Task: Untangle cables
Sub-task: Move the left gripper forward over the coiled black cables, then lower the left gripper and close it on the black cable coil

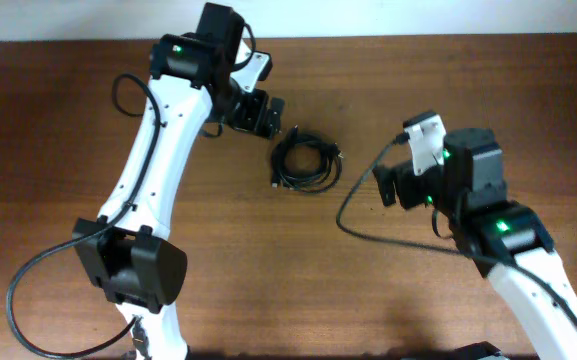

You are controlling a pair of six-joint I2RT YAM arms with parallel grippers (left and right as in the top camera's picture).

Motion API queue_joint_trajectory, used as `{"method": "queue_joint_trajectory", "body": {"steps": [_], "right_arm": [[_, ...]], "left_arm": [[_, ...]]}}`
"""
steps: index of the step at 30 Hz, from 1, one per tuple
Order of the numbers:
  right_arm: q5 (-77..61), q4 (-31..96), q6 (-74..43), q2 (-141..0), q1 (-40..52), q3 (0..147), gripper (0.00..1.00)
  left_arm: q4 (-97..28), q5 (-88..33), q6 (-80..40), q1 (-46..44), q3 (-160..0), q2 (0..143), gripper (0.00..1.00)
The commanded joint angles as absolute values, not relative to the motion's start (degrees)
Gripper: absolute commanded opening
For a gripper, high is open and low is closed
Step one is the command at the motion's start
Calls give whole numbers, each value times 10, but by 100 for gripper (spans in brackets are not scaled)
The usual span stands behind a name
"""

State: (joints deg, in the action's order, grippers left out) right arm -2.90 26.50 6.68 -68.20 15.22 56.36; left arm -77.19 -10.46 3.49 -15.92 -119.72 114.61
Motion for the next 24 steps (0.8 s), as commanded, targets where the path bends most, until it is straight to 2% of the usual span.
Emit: {"method": "queue_joint_trajectory", "body": {"steps": [1, 5, 11, 24], "right_arm": [[63, 220, 71, -720, 157, 593, 98], [62, 252, 70, -731, 156, 678, 98], [73, 367, 91, -731, 157, 794, 98], [97, 405, 101, -730, 157, 808, 98]], "left_arm": [[-767, -95, 44, -178, -1203, 1133, 99], [-763, -77, 26, -180, -1201, 1136, 99], [-758, -75, 26, -180, -1191, 1178, 99], [-723, -76, 22, -205, -1178, 1326, 99]]}}
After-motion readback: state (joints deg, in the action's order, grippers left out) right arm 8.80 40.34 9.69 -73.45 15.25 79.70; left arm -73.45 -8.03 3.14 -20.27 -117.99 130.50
